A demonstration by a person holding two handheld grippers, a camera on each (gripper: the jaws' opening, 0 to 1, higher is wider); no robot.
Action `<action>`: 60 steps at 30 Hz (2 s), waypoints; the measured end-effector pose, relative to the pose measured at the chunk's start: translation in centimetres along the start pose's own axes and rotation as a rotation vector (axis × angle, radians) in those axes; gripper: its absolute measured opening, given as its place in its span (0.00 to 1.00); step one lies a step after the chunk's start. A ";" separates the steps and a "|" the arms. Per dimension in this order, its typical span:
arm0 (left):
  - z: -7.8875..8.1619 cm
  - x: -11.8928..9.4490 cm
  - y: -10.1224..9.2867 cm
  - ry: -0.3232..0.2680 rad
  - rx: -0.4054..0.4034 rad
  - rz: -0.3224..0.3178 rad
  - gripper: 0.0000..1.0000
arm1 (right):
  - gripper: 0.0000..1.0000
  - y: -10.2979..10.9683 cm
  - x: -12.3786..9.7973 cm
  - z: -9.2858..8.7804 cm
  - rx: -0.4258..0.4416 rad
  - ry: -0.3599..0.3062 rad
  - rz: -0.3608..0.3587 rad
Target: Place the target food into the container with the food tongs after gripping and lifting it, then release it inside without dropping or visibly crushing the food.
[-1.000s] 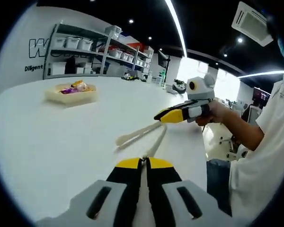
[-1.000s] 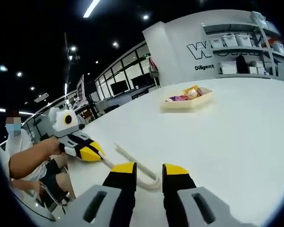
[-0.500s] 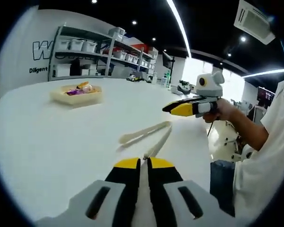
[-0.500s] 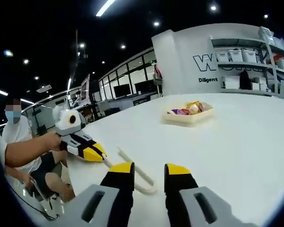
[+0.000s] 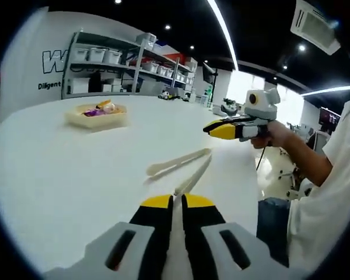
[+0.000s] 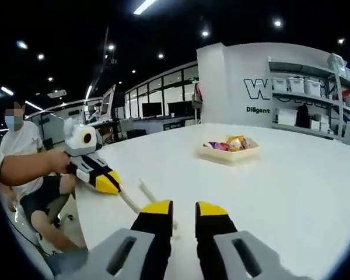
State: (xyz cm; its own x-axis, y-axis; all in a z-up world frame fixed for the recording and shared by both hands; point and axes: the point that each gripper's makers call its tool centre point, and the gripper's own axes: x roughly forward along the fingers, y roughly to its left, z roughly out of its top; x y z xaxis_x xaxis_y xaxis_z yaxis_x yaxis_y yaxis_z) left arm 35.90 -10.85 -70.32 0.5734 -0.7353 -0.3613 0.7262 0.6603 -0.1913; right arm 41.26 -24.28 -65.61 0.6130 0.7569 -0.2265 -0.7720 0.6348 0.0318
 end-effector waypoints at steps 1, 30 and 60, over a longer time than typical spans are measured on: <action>0.0 0.0 0.0 0.001 -0.002 0.000 0.06 | 0.04 -0.3 -0.1 0.3 0.007 -0.015 -0.013; 3.4 -2.6 0.1 -0.082 0.032 0.161 0.15 | 0.76 -0.5 -0.7 2.7 0.111 -0.070 -0.063; 5.0 -6.9 4.5 -0.100 -0.018 0.615 0.98 | 1.00 -0.8 -1.0 2.2 0.099 0.017 -0.097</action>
State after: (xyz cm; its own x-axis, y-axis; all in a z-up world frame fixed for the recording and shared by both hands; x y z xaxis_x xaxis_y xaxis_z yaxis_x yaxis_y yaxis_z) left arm 37.17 -3.60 -64.10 0.9180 -0.2299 -0.3232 0.2459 0.9693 0.0089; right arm 41.63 -25.24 -63.26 0.6806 0.6886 -0.2500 -0.6881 0.7180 0.1044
